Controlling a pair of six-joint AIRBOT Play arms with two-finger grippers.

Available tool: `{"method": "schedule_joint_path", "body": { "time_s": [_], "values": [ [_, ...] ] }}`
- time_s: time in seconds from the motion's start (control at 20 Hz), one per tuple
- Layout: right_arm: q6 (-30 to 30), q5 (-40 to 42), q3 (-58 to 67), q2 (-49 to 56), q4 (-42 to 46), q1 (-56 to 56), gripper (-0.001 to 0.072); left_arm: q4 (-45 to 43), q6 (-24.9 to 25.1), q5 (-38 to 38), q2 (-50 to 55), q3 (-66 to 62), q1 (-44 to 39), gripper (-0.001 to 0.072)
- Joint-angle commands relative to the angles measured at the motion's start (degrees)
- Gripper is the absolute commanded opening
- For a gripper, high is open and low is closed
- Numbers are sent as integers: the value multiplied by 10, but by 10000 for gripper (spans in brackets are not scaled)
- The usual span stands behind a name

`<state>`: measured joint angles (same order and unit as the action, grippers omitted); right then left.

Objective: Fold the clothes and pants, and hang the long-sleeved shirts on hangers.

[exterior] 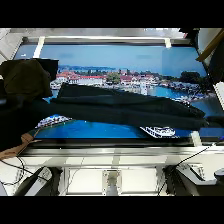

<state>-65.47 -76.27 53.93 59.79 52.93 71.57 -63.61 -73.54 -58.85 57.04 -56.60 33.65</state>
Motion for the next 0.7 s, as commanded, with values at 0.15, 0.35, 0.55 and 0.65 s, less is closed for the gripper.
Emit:
{"method": "schedule_joint_path", "body": {
  "time_s": [0.15,0.35,0.55,0.65],
  "values": [
    [-136,167,7,59,28,-168,56,-223,-229,171,247,-203,-183,14],
    [-175,210,7,122,27,-207,57,-239,-232,171,390,-330,-242,13],
    [-201,270,7,149,20,-229,57,-264,-271,172,475,-394,-256,14],
    [-209,307,7,149,5,-236,58,-264,-271,179,494,-403,-256,18]
  ]
}}
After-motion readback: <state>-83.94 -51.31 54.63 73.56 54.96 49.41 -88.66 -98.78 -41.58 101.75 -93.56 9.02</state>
